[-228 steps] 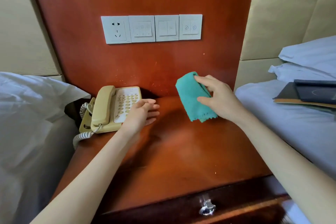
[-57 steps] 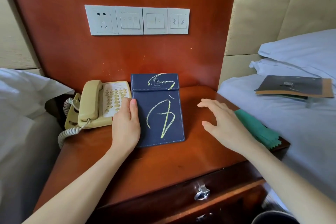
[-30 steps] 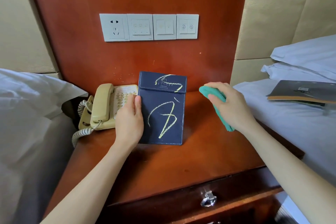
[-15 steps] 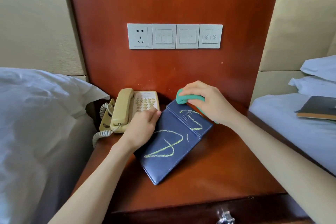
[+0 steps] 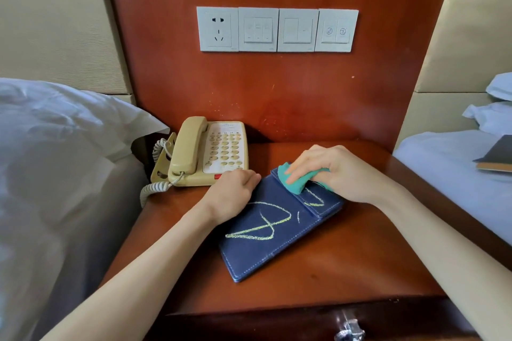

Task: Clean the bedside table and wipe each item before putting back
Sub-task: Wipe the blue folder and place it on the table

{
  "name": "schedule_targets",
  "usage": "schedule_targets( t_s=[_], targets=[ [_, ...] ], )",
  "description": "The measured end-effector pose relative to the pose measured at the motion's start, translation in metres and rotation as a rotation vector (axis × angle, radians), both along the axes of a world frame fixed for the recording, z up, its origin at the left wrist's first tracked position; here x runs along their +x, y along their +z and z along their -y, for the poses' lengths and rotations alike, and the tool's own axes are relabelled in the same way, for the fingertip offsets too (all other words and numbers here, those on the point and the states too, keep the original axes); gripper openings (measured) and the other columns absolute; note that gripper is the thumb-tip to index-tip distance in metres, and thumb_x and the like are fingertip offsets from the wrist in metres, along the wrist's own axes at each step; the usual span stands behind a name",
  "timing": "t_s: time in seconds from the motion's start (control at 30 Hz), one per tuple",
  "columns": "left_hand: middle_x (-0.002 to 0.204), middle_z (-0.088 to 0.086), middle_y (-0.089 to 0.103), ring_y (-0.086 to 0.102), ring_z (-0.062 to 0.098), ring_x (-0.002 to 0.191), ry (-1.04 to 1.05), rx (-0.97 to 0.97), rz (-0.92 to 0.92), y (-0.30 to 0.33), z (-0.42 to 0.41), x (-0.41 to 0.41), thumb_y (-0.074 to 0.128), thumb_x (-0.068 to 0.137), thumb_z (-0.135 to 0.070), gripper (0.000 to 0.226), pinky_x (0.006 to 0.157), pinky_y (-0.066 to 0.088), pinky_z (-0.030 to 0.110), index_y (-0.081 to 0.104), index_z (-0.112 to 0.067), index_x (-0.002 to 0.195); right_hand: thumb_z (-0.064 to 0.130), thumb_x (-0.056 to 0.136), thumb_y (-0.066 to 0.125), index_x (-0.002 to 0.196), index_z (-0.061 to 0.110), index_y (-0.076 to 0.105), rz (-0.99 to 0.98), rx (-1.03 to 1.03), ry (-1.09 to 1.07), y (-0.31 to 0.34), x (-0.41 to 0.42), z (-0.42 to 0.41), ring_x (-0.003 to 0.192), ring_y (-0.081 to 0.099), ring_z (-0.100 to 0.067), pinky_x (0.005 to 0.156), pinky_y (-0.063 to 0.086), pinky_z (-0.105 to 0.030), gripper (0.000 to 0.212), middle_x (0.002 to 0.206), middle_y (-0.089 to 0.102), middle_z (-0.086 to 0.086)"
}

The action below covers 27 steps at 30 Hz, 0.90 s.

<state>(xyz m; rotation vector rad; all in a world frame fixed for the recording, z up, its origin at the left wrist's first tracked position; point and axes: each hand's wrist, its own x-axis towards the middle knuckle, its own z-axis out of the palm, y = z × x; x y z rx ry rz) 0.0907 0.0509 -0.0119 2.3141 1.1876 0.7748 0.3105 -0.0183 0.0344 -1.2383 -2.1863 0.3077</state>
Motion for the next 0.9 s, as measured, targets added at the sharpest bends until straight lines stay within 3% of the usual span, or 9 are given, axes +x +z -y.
schedule_targets(
  t_s=[0.13,0.33,0.5,0.73,0.8,0.9],
  targets=[
    [0.082,0.005,0.065,0.056,0.018,0.077,-0.003,-0.105,-0.038,0.002,-0.002,0.001,0.043,0.101,-0.031,0.036,0.069,0.039,0.029,0.062,-0.009,0.081,-0.017,0.085,0.053,0.093,0.035,0.075,-0.073,-0.108,0.019,-0.014,0.014,0.027,0.107,0.058,-0.008,0.093,0.049,-0.023,0.057,0.102,0.068,0.018],
    [0.094,0.015,0.069,0.064,0.026,0.089,-0.022,-0.191,-0.038,0.006,-0.004,0.001,0.045,0.1,-0.032,0.038,0.086,0.047,0.041,0.065,-0.001,0.089,-0.018,0.084,0.052,0.088,0.036,0.077,-0.129,-0.226,0.035,-0.022,0.034,0.056,0.11,0.057,-0.008,0.087,0.047,-0.016,0.06,0.106,0.068,0.017],
    [0.093,0.019,0.069,0.063,0.027,0.082,-0.022,-0.248,0.061,0.005,-0.001,-0.002,0.048,0.099,-0.032,0.039,0.085,0.049,0.045,0.064,0.0,0.087,-0.021,0.079,0.052,0.083,0.026,0.078,-0.22,-0.149,-0.06,-0.018,0.022,0.028,0.105,0.06,-0.003,0.085,0.045,-0.011,0.054,0.102,0.071,0.015],
    [0.09,0.015,0.069,0.062,0.024,0.08,-0.011,-0.222,0.051,0.005,0.002,-0.003,0.049,0.098,-0.031,0.034,0.082,0.05,0.044,0.066,-0.004,0.085,-0.015,0.084,0.054,0.099,0.012,0.076,-0.111,-0.059,-0.133,-0.013,-0.014,-0.03,0.101,0.059,0.0,0.092,0.042,-0.007,0.038,0.114,0.068,0.003],
    [0.089,0.015,0.069,0.063,0.026,0.082,-0.015,-0.231,0.038,0.005,0.002,-0.003,0.049,0.098,-0.031,0.035,0.081,0.05,0.044,0.066,-0.004,0.085,-0.013,0.086,0.054,0.102,0.014,0.075,-0.085,-0.058,-0.138,-0.015,-0.014,-0.029,0.105,0.059,-0.002,0.095,0.044,-0.012,0.038,0.115,0.069,0.003],
    [0.07,0.008,0.061,0.055,0.019,0.066,-0.036,-0.226,-0.018,0.007,-0.001,-0.002,0.051,0.096,-0.03,0.036,0.069,0.045,0.035,0.064,-0.003,0.077,-0.006,0.087,0.06,0.105,0.021,0.074,-0.033,-0.06,-0.173,-0.019,-0.007,-0.015,0.109,0.058,-0.008,0.096,0.048,-0.02,0.035,0.116,0.068,0.005]
  ],
)
